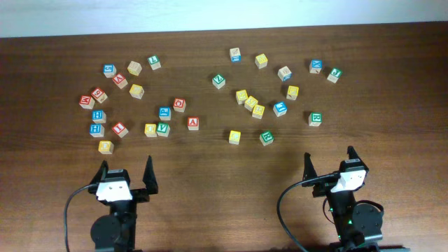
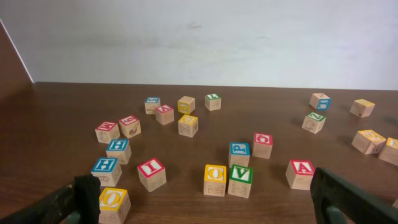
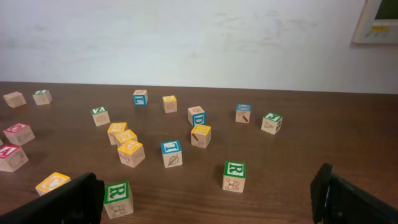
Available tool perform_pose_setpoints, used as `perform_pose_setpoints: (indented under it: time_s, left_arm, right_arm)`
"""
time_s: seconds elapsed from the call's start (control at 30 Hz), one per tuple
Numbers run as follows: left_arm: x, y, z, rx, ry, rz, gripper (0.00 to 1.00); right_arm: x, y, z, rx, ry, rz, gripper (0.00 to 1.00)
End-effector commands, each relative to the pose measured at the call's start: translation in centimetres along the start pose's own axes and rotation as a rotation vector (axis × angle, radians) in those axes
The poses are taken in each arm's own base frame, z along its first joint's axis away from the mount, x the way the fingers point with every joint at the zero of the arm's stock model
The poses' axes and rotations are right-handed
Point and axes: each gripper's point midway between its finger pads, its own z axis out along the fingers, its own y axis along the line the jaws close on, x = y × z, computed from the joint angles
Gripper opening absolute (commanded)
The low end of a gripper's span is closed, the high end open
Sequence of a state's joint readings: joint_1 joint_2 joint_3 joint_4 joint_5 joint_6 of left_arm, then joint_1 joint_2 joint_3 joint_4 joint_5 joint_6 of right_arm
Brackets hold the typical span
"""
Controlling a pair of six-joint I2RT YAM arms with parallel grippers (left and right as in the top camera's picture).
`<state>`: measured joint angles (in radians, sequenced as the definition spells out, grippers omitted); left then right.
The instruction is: Spell out ICRA
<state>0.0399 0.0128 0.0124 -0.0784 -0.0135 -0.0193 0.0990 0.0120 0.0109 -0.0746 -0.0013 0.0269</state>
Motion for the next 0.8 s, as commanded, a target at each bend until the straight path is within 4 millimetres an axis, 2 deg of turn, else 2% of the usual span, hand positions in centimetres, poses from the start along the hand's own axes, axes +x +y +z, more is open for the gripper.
perform_pose_setpoints:
  time_s: [0.0, 0.03, 0.1, 0.17, 0.27, 0.33, 0.37, 0.4, 0.43, 0.5, 0.57, 0.6, 0.67, 0.7, 0.77]
  left_arm:
    - [-0.2, -4.4, -0.5, 0.257, 0.000, -0.084, 0.99]
    - [-0.4, -6.0, -1.1, 0.357, 0.000, -0.090, 0.99]
    - [-1.2, -10.7, -3.8, 0.675, -0.017, -0.081, 0.99]
    - [-2.1, -12.4, -5.4, 0.807, -0.059, -0.053, 0.99]
    - [-3.6, -13.5, -6.9, 0.905, -0.135, -0.007, 0.99]
    - [-6.3, -13.8, -8.1, 0.944, -0.259, 0.019, 0.99]
    - [-8.7, -13.8, -9.2, 0.953, -0.360, 0.031, 0.99]
    - [-10.1, -13.7, -9.8, 0.948, -0.416, 0.037, 0.99]
    - [-12.6, -13.3, -10.6, 0.920, -0.488, 0.034, 0.99]
    - [-15.4, -12.8, -11.5, 0.880, -0.547, 0.040, 0.99]
    - [-20.1, -11.6, -12.6, 0.788, -0.626, 0.022, 0.99]
    - [-21.5, -11.2, -12.9, 0.760, -0.646, 0.015, 0.99]
    - [-26.9, -10.9, -15.0, 0.716, -0.734, 0.071, 0.99]
    - [-29.0, -10.9, -15.3, 0.694, -0.743, 0.120, 0.99]
    - [-31.2, -11.0, -14.5, 0.673, -0.672, 0.144, 0.99]
  right_arm:
    - [0.3, 0.1, 0.0, -0.001, 0.007, 0.007, 0.98]
    - [0.3, 0.1, 0.0, -0.001, 0.007, 0.007, 0.98]
    - [0.3, 0.1, 0.0, -0.001, 0.007, 0.007, 0.98]
    - [0.3, 0.1, 0.0, -0.001, 0.007, 0.007, 0.98]
    - [0.3, 0.1, 0.0, -0.001, 0.007, 0.007, 0.98]
    - [0.3, 0.1, 0.0, -0.001, 0.007, 0.007, 0.98]
    - [0.3, 0.1, 0.0, -0.001, 0.007, 0.007, 0.98]
    - [0.3, 0.1, 0.0, -0.001, 0.007, 0.007, 0.98]
    - [0.3, 0.1, 0.0, -0.001, 0.007, 0.007, 0.98]
    - [0.3, 0.1, 0.0, -0.001, 0.007, 0.007, 0.98]
    - [0.3, 0.1, 0.0, -0.001, 0.006, 0.007, 0.98]
    - [0.3, 0.1, 0.0, -0.001, 0.007, 0.007, 0.98]
    - [0.3, 0.1, 0.0, -0.001, 0.007, 0.007, 0.98]
    - [0.3, 0.1, 0.0, -0.001, 0.007, 0.007, 0.98]
    - [0.3, 0.1, 0.0, -0.001, 0.007, 0.007, 0.98]
